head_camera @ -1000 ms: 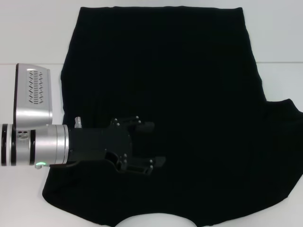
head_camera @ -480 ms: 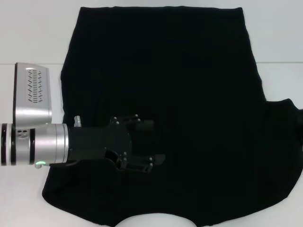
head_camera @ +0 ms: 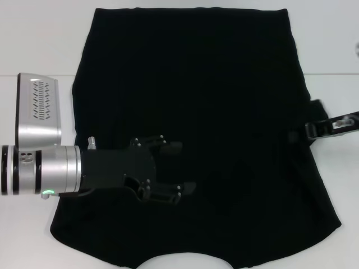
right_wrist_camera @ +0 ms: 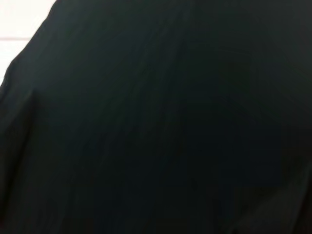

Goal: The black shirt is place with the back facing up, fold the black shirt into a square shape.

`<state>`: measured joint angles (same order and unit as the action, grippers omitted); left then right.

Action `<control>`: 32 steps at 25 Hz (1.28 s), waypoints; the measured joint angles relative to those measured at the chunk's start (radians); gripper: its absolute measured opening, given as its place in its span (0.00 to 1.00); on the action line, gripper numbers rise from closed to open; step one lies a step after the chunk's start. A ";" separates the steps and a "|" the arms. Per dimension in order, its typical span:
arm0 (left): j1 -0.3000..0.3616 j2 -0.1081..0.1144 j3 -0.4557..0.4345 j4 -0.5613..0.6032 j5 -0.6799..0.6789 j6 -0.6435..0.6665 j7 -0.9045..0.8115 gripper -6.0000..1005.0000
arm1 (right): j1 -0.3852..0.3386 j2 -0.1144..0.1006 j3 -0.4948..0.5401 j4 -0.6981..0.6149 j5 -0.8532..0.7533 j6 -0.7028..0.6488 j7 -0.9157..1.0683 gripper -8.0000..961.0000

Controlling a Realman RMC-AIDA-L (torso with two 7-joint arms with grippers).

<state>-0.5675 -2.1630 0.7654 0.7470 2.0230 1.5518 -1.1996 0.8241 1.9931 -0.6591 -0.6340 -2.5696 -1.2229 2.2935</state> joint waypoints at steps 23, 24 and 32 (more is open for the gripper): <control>0.003 0.003 -0.014 0.002 0.000 -0.004 -0.007 0.86 | 0.024 0.003 -0.091 -0.012 0.133 -0.155 -0.011 0.24; 0.004 0.004 -0.027 0.003 0.000 -0.004 -0.018 0.86 | 0.020 0.001 -0.090 -0.012 0.142 -0.154 -0.014 0.27; 0.040 0.038 -0.120 0.090 0.033 0.071 -0.300 0.86 | -0.035 0.007 -0.087 0.010 0.311 -0.146 -0.220 0.55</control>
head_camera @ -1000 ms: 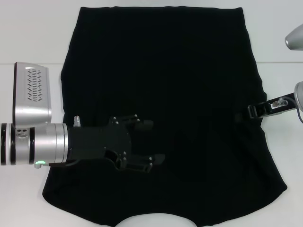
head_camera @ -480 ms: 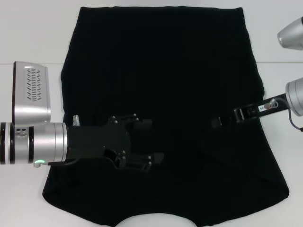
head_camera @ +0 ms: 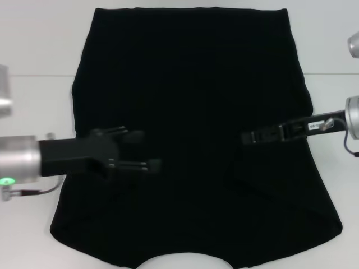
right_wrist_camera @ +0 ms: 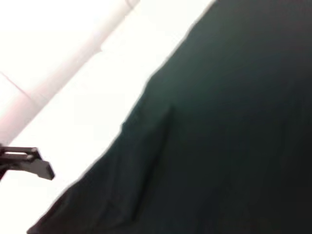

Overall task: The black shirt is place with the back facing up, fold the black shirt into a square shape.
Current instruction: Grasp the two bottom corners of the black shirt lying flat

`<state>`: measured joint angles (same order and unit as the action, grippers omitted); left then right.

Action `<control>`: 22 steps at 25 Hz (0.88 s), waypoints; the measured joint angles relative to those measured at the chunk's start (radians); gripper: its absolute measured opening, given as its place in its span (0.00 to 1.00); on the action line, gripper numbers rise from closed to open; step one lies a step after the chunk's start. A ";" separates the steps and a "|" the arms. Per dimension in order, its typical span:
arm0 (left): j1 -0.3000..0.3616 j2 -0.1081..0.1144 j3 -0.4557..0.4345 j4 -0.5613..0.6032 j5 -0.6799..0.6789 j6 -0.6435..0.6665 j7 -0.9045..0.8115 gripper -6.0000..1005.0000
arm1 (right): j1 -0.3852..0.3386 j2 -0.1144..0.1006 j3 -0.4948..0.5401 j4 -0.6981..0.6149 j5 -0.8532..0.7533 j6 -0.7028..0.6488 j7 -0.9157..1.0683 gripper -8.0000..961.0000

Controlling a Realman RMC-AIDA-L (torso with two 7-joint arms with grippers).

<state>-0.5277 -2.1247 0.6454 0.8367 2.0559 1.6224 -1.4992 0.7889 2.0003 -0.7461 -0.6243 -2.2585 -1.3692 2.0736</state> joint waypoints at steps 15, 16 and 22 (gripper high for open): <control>0.095 -0.006 -0.170 0.337 0.485 0.135 -0.352 0.85 | 0.009 0.046 -0.014 0.069 0.147 0.119 -0.248 0.84; 0.098 -0.009 -0.169 0.337 0.490 0.128 -0.350 0.85 | 0.011 0.046 -0.014 0.069 0.148 0.119 -0.249 0.84; 0.111 -0.024 -0.135 0.312 0.510 0.041 -0.322 0.85 | 0.012 0.046 -0.007 0.062 0.151 0.117 -0.247 0.84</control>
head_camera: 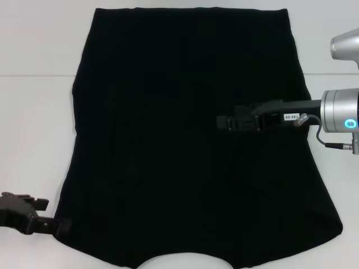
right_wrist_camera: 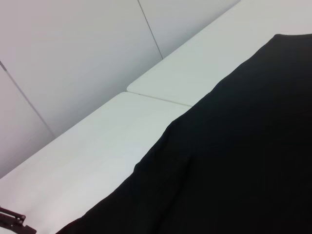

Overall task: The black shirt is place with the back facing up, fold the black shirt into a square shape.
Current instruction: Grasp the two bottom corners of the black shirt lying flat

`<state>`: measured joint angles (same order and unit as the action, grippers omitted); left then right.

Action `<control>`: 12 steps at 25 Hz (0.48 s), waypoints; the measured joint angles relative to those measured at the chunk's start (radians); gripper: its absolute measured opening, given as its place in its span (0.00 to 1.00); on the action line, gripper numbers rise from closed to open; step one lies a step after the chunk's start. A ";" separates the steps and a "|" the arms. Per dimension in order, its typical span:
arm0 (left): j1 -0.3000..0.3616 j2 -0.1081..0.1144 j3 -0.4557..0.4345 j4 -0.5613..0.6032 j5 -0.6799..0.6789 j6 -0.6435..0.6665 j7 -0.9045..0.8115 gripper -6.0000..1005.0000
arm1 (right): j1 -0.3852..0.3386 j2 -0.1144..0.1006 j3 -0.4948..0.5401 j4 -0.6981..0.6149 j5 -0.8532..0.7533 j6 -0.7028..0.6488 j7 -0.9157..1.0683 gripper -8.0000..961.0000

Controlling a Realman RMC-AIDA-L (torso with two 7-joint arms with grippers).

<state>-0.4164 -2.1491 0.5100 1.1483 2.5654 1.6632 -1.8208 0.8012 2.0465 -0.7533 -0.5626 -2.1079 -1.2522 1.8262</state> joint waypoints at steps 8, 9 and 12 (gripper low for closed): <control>0.003 -0.011 0.005 -0.010 0.000 -0.036 0.059 0.85 | 0.000 -0.001 0.002 -0.004 0.001 0.001 0.005 0.83; 0.003 -0.011 0.005 -0.010 -0.002 -0.038 0.069 0.85 | -0.001 -0.001 0.002 -0.004 0.001 0.001 0.005 0.83; 0.006 -0.013 0.005 -0.012 -0.006 -0.046 0.095 0.85 | -0.001 -0.002 0.002 -0.005 0.005 0.003 0.005 0.83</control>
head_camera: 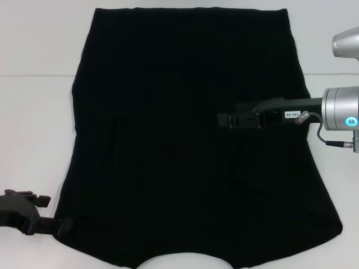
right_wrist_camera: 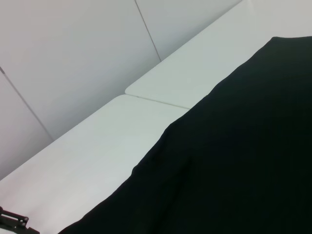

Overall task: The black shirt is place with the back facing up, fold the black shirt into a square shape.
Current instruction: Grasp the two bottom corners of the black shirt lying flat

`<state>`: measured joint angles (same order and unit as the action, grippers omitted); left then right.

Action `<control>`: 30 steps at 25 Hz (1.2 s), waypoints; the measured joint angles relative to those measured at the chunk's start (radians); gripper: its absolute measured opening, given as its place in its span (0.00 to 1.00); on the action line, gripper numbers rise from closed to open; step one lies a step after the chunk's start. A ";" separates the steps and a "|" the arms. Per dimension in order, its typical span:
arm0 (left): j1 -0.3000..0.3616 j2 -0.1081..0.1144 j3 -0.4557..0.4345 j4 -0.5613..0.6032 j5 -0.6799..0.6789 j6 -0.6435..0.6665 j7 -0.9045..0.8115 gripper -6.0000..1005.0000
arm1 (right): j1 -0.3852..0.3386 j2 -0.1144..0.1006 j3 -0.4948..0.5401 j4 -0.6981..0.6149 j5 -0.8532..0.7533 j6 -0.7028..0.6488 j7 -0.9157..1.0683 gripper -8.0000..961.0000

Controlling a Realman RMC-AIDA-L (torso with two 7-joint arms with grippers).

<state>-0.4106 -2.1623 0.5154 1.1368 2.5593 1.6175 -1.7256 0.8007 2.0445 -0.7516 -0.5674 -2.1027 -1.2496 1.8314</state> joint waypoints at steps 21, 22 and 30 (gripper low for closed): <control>0.007 -0.002 -0.006 -0.077 -0.037 -0.072 0.181 0.79 | -0.011 -0.007 0.001 0.001 0.061 0.012 -0.005 0.83; 0.010 -0.002 -0.003 -0.074 -0.035 -0.070 0.181 0.78 | -0.011 -0.007 0.001 0.001 0.061 0.012 -0.006 0.83; 0.013 -0.003 0.000 -0.069 -0.036 -0.048 0.185 0.74 | -0.011 -0.009 0.002 0.000 0.061 0.014 -0.007 0.83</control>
<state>-0.3973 -2.1657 0.5158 1.0678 2.5233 1.5691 -1.5406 0.7895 2.0358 -0.7500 -0.5672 -2.0417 -1.2360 1.8243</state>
